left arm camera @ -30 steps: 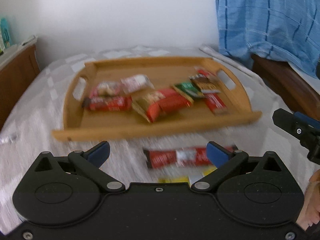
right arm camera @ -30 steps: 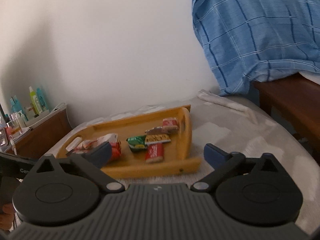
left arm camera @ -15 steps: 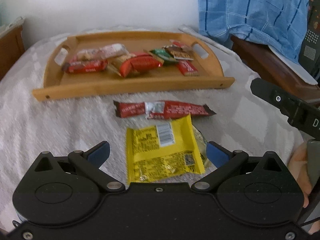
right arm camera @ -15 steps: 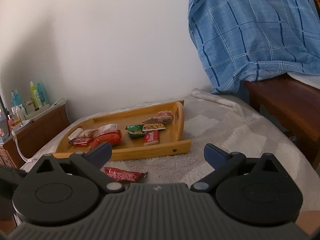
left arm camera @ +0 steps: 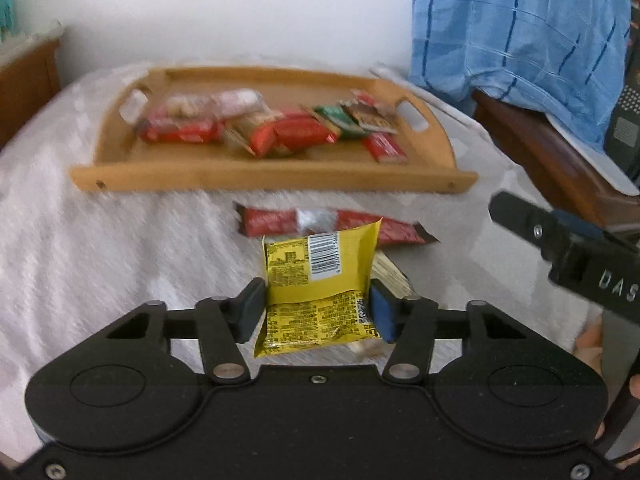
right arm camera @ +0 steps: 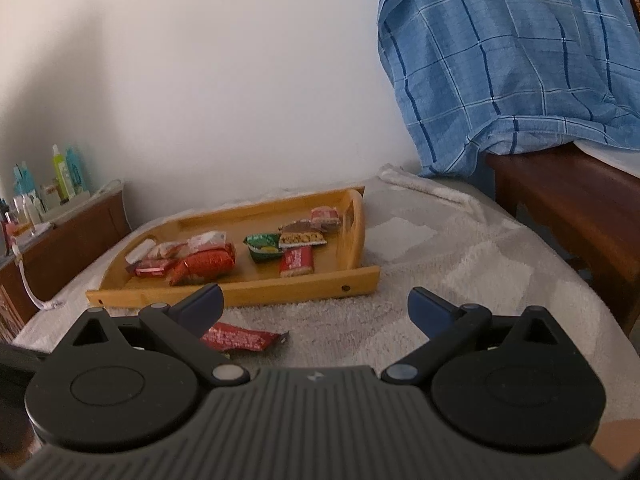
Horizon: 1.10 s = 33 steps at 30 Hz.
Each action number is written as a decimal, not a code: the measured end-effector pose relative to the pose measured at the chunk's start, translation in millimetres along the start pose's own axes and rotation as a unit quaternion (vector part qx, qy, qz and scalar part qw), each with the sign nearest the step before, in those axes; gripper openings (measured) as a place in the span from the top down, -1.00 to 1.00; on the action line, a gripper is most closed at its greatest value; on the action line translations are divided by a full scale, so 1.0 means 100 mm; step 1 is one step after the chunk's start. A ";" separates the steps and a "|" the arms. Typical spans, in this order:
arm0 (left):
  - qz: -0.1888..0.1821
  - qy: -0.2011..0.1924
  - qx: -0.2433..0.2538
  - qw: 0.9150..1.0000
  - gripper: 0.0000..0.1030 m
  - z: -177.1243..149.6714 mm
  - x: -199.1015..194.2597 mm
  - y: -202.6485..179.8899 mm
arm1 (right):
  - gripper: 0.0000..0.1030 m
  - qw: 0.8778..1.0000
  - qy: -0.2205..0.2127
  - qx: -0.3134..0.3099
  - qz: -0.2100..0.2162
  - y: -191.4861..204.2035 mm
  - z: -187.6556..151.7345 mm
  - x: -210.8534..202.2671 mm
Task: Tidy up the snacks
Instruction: 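Grasp the yellow packet with the left gripper while the right grasps the beige bar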
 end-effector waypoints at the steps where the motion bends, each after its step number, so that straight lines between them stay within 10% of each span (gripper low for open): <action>1: 0.008 -0.003 0.002 1.000 0.01 0.02 -0.02 0.02 | -1.00 1.000 0.002 -0.004 -0.001 0.01 -0.01 0.01; 17: 0.055 0.000 -0.019 0.998 0.02 -0.02 -0.08 0.34 | -0.97 0.985 0.064 -0.161 -0.004 0.45 -0.37 0.20; 33: 0.061 0.001 -0.019 0.998 0.02 -0.05 -0.06 0.36 | -0.19 0.971 0.126 -0.197 0.046 0.65 -0.64 0.29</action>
Point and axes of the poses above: each gripper's, at about its wrist camera, not at the fingertips, and x roughly the way its jaws point, y to its left, z to its top, the point moved 2 cm from there along x, roughly the way its jaws point, and after that the axes turned 10 degrees about x, right-handed, at the moved point
